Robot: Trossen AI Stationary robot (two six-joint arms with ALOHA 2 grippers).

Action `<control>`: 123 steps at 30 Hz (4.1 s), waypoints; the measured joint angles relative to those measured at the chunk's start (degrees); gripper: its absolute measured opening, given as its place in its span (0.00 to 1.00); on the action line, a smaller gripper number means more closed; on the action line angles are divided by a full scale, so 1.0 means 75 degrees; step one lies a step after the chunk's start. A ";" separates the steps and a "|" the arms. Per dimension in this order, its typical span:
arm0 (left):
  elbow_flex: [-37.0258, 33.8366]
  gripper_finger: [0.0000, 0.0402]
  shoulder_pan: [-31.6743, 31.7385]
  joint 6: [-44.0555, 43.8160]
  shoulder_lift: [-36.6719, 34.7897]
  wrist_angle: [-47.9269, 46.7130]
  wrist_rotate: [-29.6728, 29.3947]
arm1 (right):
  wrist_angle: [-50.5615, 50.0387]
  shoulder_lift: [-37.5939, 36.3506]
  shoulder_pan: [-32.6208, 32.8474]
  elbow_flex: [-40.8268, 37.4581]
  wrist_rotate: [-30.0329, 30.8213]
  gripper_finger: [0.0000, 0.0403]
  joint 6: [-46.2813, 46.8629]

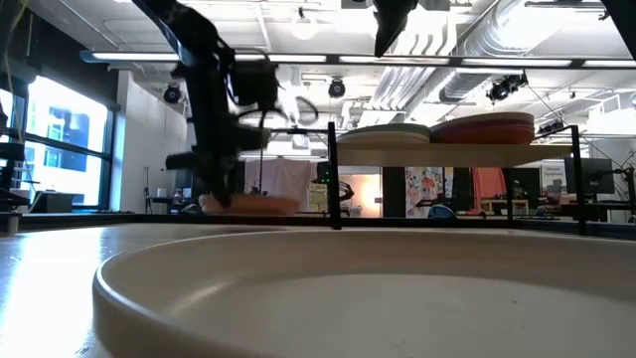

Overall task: Place and stack plates onto a shelf
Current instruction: Stack the brown plate on top of the blue plate on the shelf

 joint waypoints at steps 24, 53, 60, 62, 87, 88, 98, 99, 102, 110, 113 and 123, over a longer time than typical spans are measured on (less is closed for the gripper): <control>0.0029 0.00 0.0003 0.3347 -0.3190 0.4651 0.0142 | 0.0196 -0.0104 -0.0012 0.0059 0.5791 0.18 0.3795; 0.1880 0.00 -0.0074 0.4797 -0.0607 0.3325 -0.0026 | 0.1441 -0.0685 -0.1998 0.0781 0.2602 0.20 0.4819; 0.1880 0.00 -0.0222 0.4891 -0.0606 0.3128 -0.0003 | 0.1219 -0.0612 -0.2390 0.0770 0.1504 0.24 0.4428; 0.1880 0.00 -0.0272 0.4895 -0.0606 0.3056 0.0019 | 0.1233 -0.0565 -0.2416 0.0769 0.1358 0.26 0.4352; 0.1880 0.00 -0.0458 0.5091 -0.0609 0.2350 -0.0005 | 0.0104 0.0561 -0.2043 0.0769 0.0474 0.33 0.4939; 0.1880 0.00 -0.0458 0.5091 -0.0609 0.2350 -0.0019 | 0.0109 0.0562 -0.2043 0.0769 0.0476 0.31 0.4942; 0.1880 0.01 -0.0466 0.5021 -0.0609 0.2384 -0.0161 | 0.0163 0.0562 -0.2048 0.0772 0.0487 0.03 0.5033; 0.1880 0.01 -0.0463 0.4944 -0.0609 0.2394 -0.0161 | 0.0165 0.0562 -0.2049 0.0772 0.0474 0.04 0.5106; 0.1880 0.01 -0.0471 0.4571 -0.0609 0.2376 -0.0149 | 0.0168 0.0562 -0.2046 0.0772 0.0496 0.03 0.5167; 0.1880 0.02 -0.0635 0.3867 -0.0609 0.2417 -0.0576 | 0.0185 0.0562 -0.2046 0.0772 0.0502 0.01 0.5365; 0.1880 0.05 -0.0626 0.3477 -0.0609 0.2478 -0.0638 | 0.0205 0.0562 -0.2049 0.0772 0.0515 0.01 0.5404; 0.1880 0.23 -0.0634 0.2449 -0.0611 0.2459 -0.0903 | 0.0174 0.0560 -0.2046 0.0772 0.0596 0.00 0.5445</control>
